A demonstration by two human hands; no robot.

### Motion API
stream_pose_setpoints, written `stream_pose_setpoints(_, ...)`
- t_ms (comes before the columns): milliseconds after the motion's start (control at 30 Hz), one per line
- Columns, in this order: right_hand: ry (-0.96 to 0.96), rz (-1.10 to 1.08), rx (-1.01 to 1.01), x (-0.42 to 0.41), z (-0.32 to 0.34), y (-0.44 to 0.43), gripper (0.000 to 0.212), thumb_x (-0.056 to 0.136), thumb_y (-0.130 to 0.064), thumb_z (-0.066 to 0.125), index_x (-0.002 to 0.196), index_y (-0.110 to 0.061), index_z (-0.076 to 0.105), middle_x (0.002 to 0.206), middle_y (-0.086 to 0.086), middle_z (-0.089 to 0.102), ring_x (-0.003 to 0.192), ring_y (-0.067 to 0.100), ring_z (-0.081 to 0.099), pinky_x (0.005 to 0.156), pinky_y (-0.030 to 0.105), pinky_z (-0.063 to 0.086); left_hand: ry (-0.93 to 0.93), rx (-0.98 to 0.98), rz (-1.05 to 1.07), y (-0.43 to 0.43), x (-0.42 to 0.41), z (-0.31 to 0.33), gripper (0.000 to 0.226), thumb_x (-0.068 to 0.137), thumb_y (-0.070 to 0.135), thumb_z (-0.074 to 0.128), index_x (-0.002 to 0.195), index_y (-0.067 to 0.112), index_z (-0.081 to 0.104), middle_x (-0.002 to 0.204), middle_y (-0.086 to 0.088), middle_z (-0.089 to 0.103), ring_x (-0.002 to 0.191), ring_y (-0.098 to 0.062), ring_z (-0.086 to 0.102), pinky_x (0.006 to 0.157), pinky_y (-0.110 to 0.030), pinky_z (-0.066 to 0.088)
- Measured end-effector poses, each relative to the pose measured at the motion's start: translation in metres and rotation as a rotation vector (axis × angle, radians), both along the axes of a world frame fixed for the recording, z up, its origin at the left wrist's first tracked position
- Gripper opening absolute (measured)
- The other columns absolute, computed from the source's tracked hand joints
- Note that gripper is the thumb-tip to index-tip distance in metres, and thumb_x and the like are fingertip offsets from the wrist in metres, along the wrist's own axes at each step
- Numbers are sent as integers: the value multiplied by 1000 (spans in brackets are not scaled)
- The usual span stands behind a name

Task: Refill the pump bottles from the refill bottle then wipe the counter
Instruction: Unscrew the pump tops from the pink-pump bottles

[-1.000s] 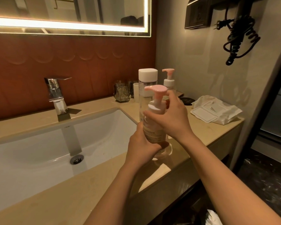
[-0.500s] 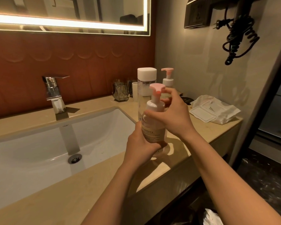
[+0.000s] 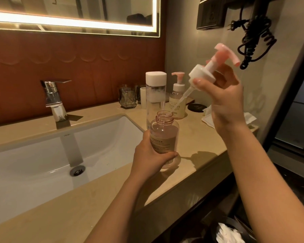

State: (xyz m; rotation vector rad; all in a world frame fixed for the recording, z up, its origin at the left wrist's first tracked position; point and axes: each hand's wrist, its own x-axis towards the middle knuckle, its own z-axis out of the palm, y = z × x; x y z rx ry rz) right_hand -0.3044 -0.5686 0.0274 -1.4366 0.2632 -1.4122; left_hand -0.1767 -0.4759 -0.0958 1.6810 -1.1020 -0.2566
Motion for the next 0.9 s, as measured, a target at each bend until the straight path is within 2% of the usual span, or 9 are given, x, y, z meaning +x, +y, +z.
stream_pose_setpoints(100, -139, 101, 137, -13, -8, -16, 63, 67, -13, 74, 125, -2, 53, 106, -1, 63, 103, 12, 63, 81, 19, 50, -2, -4, -3, 0, 0, -1, 80, 65, 37, 83, 130, 28, 37, 123, 10, 54, 105, -7, 51, 75, -10, 40)
stream_pose_setpoints(233, -377, 135, 382, -31, -30, -47, 73, 71, 0, 72, 137, -5, 41, 114, 5, 59, 110, 19, 61, 88, 24, 51, -7, -13, 0, 0, -1, 0, 78, 65, 36, 83, 128, 28, 38, 111, 18, 49, 101, -3, 49, 70, -4, 36)
stream_pose_setpoints(300, -375, 51, 413, -38, -42, -58, 79, 67, 1, 74, 138, -9, 40, 118, 5, 58, 113, 19, 60, 86, 24, 52, -5, -19, 0, 0, -1, 0, 78, 64, 37, 84, 127, 30, 38, 110, 18, 48, 101, -4, 49, 71, -6, 37)
stream_pose_setpoints(433, 133, -278, 138, -37, -76, -67, 48, 72, -3, 76, 115, -16, 59, 108, -4, 59, 98, 3, 60, 82, 22, 54, -6, -19, -2, 0, 0, -1, 73, 64, 38, 83, 118, 36, 34, 108, 20, 48, 100, -4, 49, 71, -7, 38)
stream_pose_setpoints(533, 459, -247, -119, -24, -95, -71, 52, 71, -9, 79, 115, -30, 60, 122, -2, 53, 106, 4, 53, 92, 14, 44, 4, -20, -2, 0, 0, 0, 72, 63, 36, 84, 116, 36, 35, 103, 23, 47, 98, -3, 49, 70, -7, 37)
stream_pose_setpoints(633, 700, -253, -314, -12, -107, -78, 58, 71, -10, 80, 117, -36, 58, 122, -2, 49, 105, 3, 44, 82, -5, 30, 17, -6, 2, 0, 1, 0, 72, 62, 36, 85, 114, 36, 36, 102, 21, 48, 98, -5, 50, 70, -9, 39)
stream_pose_setpoints(700, 782, -250, -475, -7, -114, -83, 61, 71, -8, 81, 119, -36, 57, 125, -3, 56, 106, 1, 42, 85, 1, 33, 18, -1, 3, 0, 0, 1, 73, 62, 36, 85, 115, 36, 35, 104, 20, 48, 98, -4, 50, 69, -9, 39)
stream_pose_setpoints(800, 984, -263, -693, -7, -121, -90, 57, 73, -10, 80, 122, -30, 60, 133, -5, 55, 114, 6, 41, 96, 28, 41, 15, 7, 10, 0, -1, 1, 74, 62, 37, 85, 115, 37, 33, 106, 19, 46, 99, -4, 48, 69, -8, 37)
stream_pose_setpoints(900, 1085, -237, -745, -10, -121, -91, 53, 75, -13, 78, 124, -26, 61, 139, -4, 51, 127, 16, 43, 104, 40, 40, 8, 10, 17, 0, -1, 0, 74, 62, 38, 85, 116, 37, 32, 107, 20, 45, 99, -3, 47, 69, -7, 37)
